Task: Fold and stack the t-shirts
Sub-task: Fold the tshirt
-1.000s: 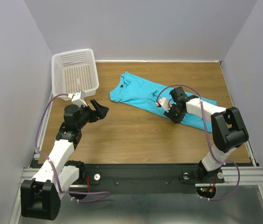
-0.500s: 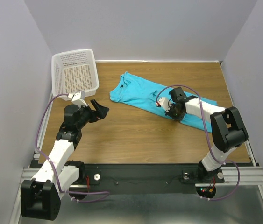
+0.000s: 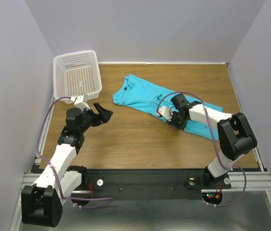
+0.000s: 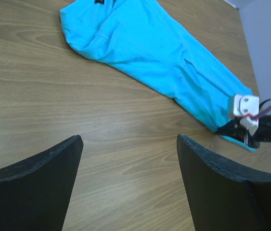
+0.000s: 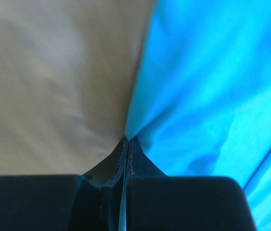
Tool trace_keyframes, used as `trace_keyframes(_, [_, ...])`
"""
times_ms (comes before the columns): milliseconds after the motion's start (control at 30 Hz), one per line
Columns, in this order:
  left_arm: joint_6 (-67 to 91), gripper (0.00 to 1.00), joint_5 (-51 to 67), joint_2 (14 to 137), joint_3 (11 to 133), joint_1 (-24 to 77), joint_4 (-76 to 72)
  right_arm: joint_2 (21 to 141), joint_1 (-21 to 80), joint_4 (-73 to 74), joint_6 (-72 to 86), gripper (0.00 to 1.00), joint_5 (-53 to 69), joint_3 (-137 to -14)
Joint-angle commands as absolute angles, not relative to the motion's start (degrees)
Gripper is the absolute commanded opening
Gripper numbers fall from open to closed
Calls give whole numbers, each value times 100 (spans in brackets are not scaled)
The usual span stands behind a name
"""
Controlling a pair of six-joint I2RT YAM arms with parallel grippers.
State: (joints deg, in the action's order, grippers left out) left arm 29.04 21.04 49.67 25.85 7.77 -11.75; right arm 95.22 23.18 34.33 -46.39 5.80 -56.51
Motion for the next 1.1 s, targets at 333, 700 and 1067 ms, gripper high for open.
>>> trace_keyframes(333, [3032, 90, 2303, 4878, 2268, 756, -1538, 9940, 4385, 4597, -4237, 1, 2372, -6282])
trace_keyframes(700, [3270, 89, 2382, 5563, 2381, 756, -1643, 9835, 3105, 4764, -3366, 60, 1986, -8296])
trace_keyframes(1067, [3392, 85, 2364, 6415, 2716, 773, -2012, 12251, 1301, 4474, -1855, 59, 2663, -10614])
